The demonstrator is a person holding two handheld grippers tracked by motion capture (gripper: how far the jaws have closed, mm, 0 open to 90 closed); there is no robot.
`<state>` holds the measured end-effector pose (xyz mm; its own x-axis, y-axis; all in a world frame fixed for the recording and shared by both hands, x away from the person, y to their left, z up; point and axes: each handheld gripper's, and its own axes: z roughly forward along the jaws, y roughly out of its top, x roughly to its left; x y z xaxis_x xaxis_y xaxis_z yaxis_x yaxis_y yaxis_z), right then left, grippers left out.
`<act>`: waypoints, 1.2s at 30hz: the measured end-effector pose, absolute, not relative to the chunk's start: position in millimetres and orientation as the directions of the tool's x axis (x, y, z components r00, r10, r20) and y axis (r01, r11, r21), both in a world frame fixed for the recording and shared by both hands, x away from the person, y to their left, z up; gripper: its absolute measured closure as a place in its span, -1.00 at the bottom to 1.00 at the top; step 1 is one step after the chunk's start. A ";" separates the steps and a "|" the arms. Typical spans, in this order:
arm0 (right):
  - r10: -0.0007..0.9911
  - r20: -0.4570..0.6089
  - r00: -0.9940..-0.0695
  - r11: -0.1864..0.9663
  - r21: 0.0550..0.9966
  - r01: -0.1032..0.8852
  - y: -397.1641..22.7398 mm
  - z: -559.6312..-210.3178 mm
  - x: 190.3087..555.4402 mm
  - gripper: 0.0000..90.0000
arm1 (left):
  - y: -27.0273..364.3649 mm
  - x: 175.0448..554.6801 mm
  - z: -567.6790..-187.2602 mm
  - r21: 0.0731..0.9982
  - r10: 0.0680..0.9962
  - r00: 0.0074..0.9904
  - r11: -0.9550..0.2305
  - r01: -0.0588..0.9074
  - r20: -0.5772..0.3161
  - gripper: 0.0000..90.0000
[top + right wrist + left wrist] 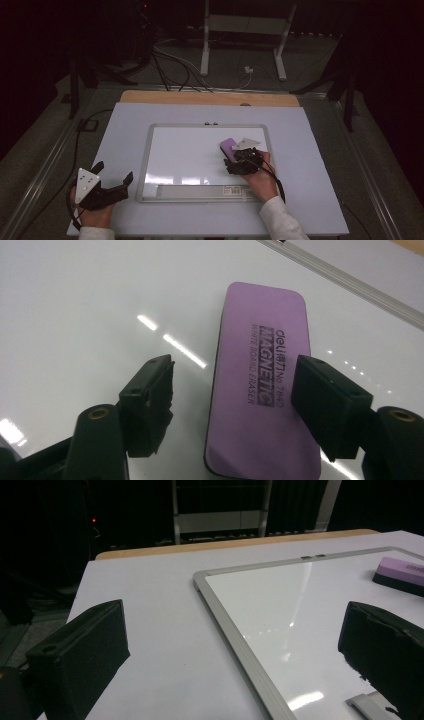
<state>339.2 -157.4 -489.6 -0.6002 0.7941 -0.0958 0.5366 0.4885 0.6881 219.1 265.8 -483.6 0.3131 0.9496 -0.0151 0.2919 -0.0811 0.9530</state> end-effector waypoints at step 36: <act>0.831 -0.173 -0.529 0.493 0.670 0.556 -166.4 -487.3 352.7 0.41 | 267.2 219.1 -483.7 0.953 0.951 0.310 -0.080 0.291 -0.014 -0.99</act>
<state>352.7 -166.4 -487.3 -0.5290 0.8309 -0.1725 0.5557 0.4928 0.6696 219.1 267.2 -483.7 0.3096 0.9508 -0.0145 0.2908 -0.0802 0.9534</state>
